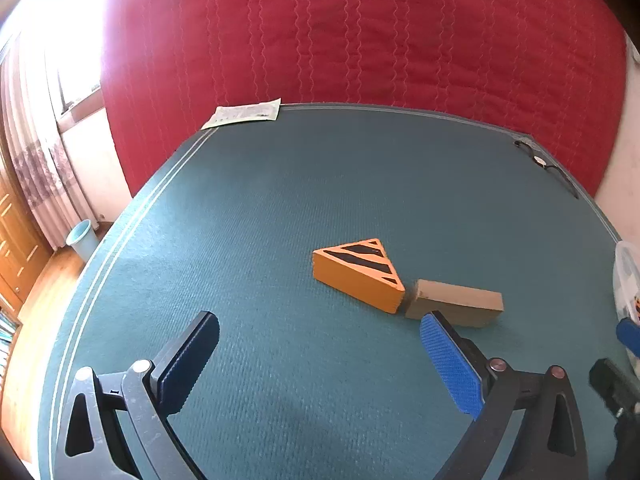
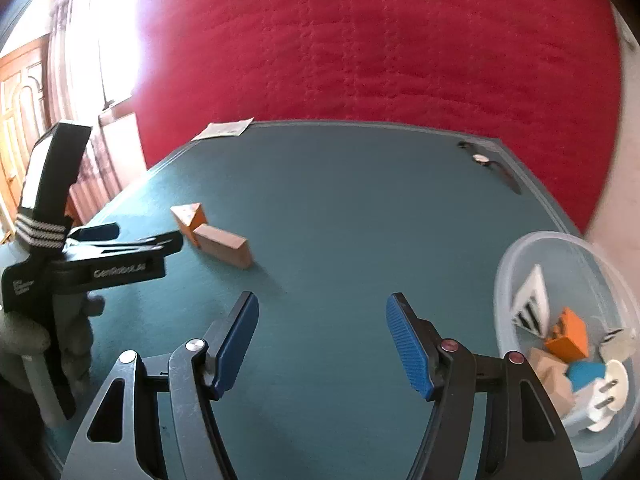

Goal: Organize rigid objects
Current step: 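Move both open grippers back to the striped triangle and wood bar, then close the left gripper on the orange striped triangle while the right gripper closes on the wood bar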

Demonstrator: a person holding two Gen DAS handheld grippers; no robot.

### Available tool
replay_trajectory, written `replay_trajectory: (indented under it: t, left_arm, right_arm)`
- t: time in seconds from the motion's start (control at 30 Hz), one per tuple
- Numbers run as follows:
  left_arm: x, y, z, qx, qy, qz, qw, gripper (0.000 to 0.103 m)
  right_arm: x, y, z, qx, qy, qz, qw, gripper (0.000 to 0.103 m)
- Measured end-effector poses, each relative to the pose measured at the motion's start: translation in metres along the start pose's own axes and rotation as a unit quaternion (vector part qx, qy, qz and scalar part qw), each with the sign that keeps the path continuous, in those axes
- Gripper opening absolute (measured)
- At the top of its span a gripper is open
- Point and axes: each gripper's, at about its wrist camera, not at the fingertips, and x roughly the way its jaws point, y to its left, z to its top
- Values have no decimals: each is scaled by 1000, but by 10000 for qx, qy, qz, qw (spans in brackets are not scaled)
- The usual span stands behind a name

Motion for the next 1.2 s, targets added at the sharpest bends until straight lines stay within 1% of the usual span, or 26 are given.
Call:
replay_trajectory:
  t: [0.1,0.3,0.43,0.53,0.63,0.73,0.77,0.8,0.83,0.87,0.93,1.0,1.07,1.13,1.2]
  left_arm:
    - [4,-1,1,106,17,-27,9999,102]
    - [16,-11,12,594,-29,-4,9982,102]
    - [26,-11,17,795,91,72,9968,102]
    - [29,-9,19,840,113,-20,9964,102]
    - [33,-5,21,799,211,-202,9964,102]
    - [34,-2,21,742,278,-453,9958,93]
    - [35,0,21,709,322,-540,9955,84]
    - [37,1,20,679,406,-597,9951,70]
    - [39,4,20,627,441,-681,9947,70]
    - [38,5,20,604,427,-705,9948,63]
    - [37,6,21,560,411,-740,9948,57]
    - [34,9,20,492,364,-807,9949,40]
    - [32,12,20,400,341,-778,9956,37]
    - [28,16,20,299,246,-637,9972,35]
    - [21,20,20,232,110,-512,9984,32]
  right_arm:
    - [8,6,-2,-11,132,103,9999,68]
    - [16,11,-6,-17,320,169,9993,68]
    - [20,10,-7,88,458,250,9986,68]
    - [25,11,-7,149,575,324,9977,68]
    - [33,14,-6,234,721,405,9963,68]
    - [40,17,-3,291,811,451,9953,68]
    - [42,19,-2,291,812,442,9953,68]
    - [44,21,0,288,814,442,9953,68]
    - [46,23,2,293,821,453,9952,68]
    - [48,24,5,312,836,465,9949,68]
    - [52,28,8,347,858,470,9946,68]
    - [57,32,12,348,861,448,9947,68]
    - [61,36,15,353,870,461,9945,68]
    - [65,43,18,322,879,470,9945,68]
    - [70,49,21,300,885,476,9945,68]
